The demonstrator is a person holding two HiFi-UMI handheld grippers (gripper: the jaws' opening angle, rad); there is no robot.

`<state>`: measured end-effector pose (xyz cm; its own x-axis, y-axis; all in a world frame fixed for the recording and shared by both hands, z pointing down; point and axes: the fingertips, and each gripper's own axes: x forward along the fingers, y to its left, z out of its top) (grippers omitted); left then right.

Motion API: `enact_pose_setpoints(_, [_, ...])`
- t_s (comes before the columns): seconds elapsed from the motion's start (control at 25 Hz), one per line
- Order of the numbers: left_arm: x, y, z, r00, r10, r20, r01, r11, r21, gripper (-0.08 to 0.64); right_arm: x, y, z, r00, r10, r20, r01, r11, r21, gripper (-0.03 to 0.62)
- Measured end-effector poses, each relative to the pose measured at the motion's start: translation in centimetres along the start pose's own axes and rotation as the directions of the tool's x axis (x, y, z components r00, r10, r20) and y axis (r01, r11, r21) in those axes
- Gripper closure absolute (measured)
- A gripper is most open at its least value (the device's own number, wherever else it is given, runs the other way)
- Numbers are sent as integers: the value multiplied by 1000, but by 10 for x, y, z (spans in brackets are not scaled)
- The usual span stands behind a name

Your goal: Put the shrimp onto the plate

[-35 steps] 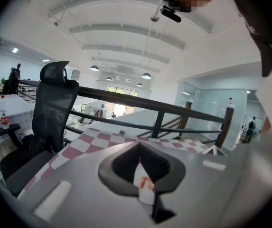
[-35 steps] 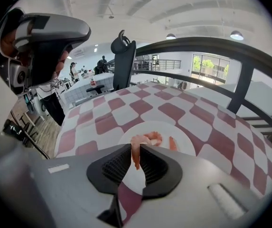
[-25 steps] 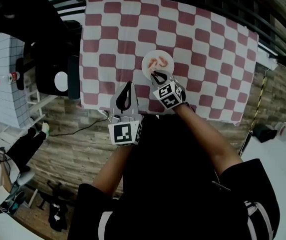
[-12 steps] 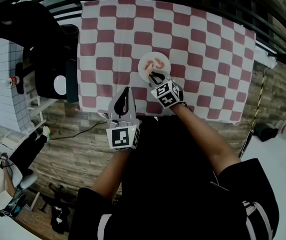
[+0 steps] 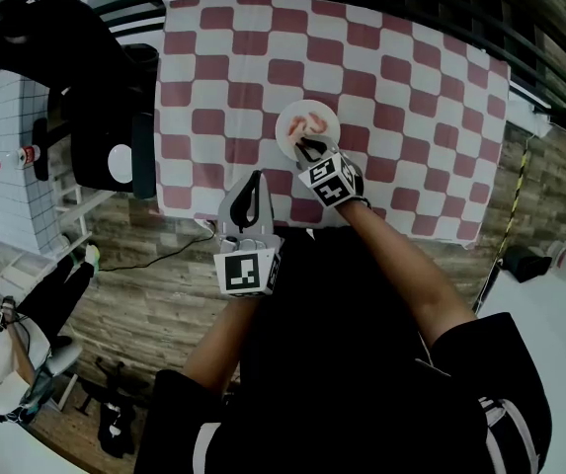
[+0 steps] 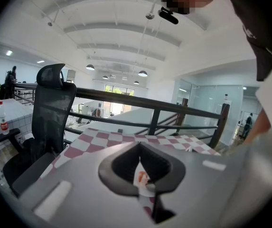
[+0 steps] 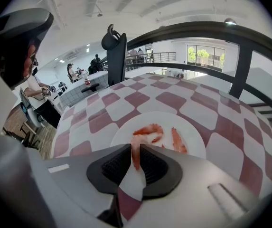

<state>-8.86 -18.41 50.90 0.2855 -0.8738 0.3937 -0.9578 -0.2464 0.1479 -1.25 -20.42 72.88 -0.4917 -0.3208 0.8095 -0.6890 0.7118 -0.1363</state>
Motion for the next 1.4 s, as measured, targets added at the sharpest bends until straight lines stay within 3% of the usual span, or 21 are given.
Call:
enact_pose_setpoints(0.52, [-8, 8, 1, 1000, 13, -8, -13, 999, -31, 551, 1, 1, 3, 1000, -3, -9, 3, 1000, -5, 532])
enact_pose_setpoints(1.4, [-29, 22, 17, 998, 24, 60, -20, 998, -63, 551, -14, 14, 12, 999, -15, 52, 15, 1000, -6, 511])
